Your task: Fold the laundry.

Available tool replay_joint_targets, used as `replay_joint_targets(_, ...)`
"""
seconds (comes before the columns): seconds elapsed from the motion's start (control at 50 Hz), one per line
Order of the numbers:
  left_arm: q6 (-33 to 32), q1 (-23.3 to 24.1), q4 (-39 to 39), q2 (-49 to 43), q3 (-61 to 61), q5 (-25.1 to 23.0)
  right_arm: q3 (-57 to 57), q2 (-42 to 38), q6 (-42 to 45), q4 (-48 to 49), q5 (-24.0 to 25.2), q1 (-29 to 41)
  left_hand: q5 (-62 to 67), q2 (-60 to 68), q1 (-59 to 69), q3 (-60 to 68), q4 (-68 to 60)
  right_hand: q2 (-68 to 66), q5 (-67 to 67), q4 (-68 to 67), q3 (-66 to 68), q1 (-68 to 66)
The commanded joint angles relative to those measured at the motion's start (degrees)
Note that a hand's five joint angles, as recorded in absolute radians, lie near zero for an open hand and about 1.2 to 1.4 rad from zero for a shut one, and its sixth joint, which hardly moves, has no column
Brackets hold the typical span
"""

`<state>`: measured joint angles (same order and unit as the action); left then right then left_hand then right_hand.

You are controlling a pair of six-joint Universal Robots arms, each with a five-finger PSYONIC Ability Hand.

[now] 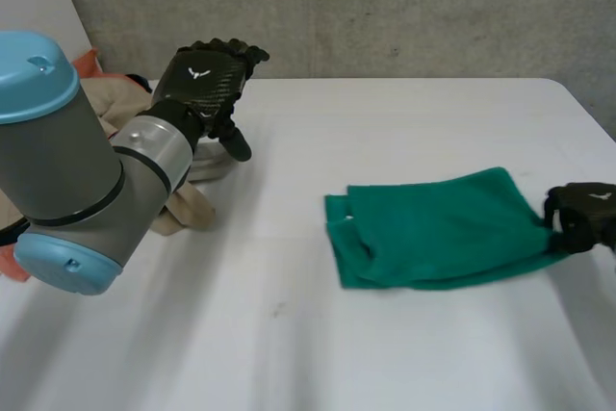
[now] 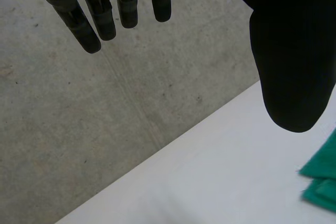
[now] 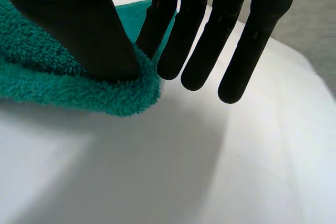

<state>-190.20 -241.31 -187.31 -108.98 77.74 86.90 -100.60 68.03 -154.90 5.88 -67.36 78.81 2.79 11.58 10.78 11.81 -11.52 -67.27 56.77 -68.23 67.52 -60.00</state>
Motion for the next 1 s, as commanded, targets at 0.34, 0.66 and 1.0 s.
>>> replay_joint_targets(0.34,-0.35,3.03,0.37,0.70,-4.69,1.25,-7.06,5.89,17.61,10.11,8.64,28.94,-2.79,-1.58,-0.78,-1.81,1.52,-12.73,13.23,-11.77,12.48,-20.00)
replay_joint_targets(0.66,-0.09,12.96,9.85,-13.27,-27.71,8.98,-2.06,13.09,-18.75,10.38,-0.40,18.41,-2.79,-1.58,-0.78,-1.81,1.52,57.27,-56.77,58.23,-57.52,50.00)
replay_joint_targets(1.0,2.73,29.31,24.35,-38.14,-56.02,11.09,7.17,4.84,-20.54,-6.75,6.27,4.95,-2.79,-1.58,-0.78,-1.81,1.52,57.27,-56.77,58.23,-57.52,50.00)
